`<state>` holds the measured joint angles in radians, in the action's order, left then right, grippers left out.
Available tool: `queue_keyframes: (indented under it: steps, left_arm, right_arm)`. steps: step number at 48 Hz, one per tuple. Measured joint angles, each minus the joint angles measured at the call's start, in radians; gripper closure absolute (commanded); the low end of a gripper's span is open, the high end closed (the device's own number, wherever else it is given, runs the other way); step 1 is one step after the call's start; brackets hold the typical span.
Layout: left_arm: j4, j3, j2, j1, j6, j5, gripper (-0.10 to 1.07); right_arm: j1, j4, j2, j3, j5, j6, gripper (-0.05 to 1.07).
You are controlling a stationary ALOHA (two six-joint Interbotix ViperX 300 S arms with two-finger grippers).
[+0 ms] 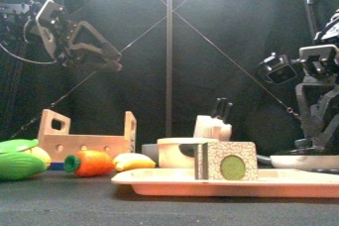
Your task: Grab sushi piece
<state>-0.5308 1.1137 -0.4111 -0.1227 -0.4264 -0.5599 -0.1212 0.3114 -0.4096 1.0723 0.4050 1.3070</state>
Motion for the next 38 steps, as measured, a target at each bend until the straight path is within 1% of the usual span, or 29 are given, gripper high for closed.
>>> queue_keyframes:
  steps: [7,12,19,24,31,38]
  left_arm:
    - [0.0,0.0,0.0,0.0,0.0,0.0,0.17]
    - [0.0,0.0,0.0,0.0,0.0,0.0,0.17]
    - [0.0,0.012,0.0,0.0,-0.002,0.0,0.17]
    - [0.0,0.021,-0.002,0.0,-0.002,0.0,0.17]
    - [0.0,0.029,0.0,0.0,-0.002,0.002,0.17]
    - [0.0,0.043,0.0,0.0,0.0,0.005,0.17]
  right_arm:
    - [0.0,0.009,0.0,-0.014,0.0,-0.011,0.23]
    - [-0.003,0.057,0.0,-0.031,0.0,-0.021,0.23]
    - [-0.021,0.193,0.002,-0.074,-0.011,-0.028,0.23]
    - [-0.034,0.302,0.012,-0.103,-0.04,-0.026,0.23]
    - [-0.06,0.446,0.055,-0.144,-0.091,-0.026,0.23]
    - [-0.066,0.528,0.118,-0.179,-0.107,-0.026,0.23]
